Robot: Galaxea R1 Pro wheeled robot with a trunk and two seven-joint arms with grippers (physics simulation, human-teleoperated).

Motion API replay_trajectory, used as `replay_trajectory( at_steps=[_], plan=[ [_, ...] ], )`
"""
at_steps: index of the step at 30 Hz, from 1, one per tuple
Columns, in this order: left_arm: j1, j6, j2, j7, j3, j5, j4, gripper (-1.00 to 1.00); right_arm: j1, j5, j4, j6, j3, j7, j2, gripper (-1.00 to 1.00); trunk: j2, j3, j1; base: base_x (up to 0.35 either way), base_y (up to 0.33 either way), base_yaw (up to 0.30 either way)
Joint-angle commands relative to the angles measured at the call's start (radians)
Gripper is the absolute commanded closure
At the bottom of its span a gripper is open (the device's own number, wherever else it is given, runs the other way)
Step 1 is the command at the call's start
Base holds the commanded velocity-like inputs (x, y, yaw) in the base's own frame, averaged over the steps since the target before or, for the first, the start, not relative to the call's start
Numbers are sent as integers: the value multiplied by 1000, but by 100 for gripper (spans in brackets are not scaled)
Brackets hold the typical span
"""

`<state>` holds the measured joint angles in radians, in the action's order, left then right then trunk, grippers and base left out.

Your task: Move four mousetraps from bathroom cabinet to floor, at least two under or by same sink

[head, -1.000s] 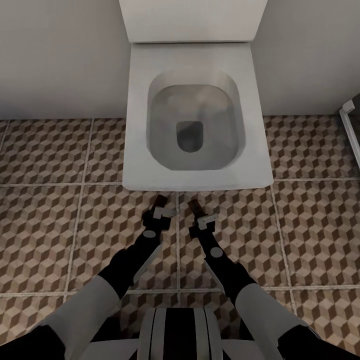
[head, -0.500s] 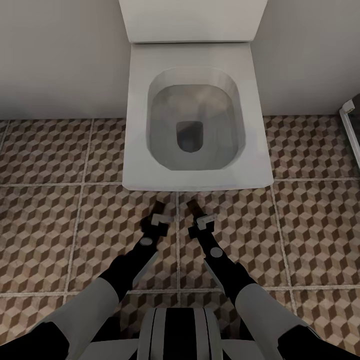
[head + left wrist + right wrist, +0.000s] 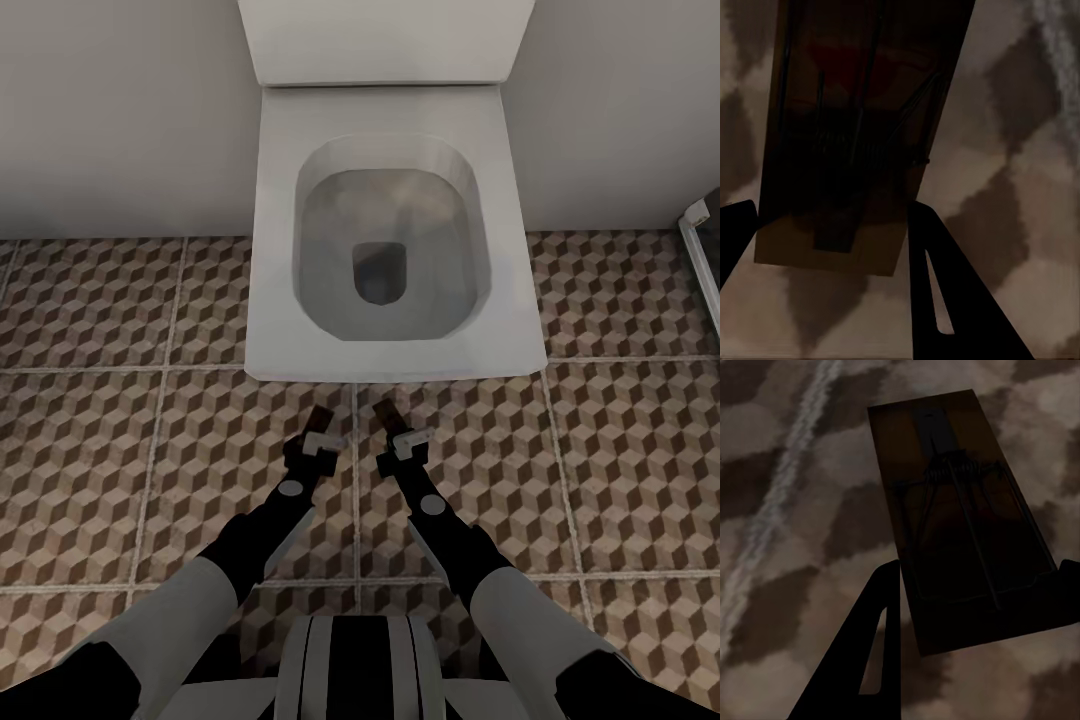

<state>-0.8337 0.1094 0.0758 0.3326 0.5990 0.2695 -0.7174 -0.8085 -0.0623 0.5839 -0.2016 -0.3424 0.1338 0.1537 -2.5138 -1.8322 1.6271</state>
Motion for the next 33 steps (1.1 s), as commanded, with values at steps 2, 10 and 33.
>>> replay_trajectory(
  at_steps=[2, 10, 33],
  plan=[
    [-1, 3, -1, 8, 5, 7, 4, 100, 0, -5, -1, -1, -4, 10, 0, 100, 0, 0, 0, 0, 0, 0],
    [-1, 3, -1, 8, 5, 7, 7, 100, 0, -5, -1, -1, -4, 10, 0, 100, 0, 0, 0, 0, 0, 0],
    [-1, 3, -1, 8, 5, 6, 4, 100, 0, -7, -1, -1, -6, 10, 0, -100, 0, 0, 0, 0, 0, 0]
  ],
)
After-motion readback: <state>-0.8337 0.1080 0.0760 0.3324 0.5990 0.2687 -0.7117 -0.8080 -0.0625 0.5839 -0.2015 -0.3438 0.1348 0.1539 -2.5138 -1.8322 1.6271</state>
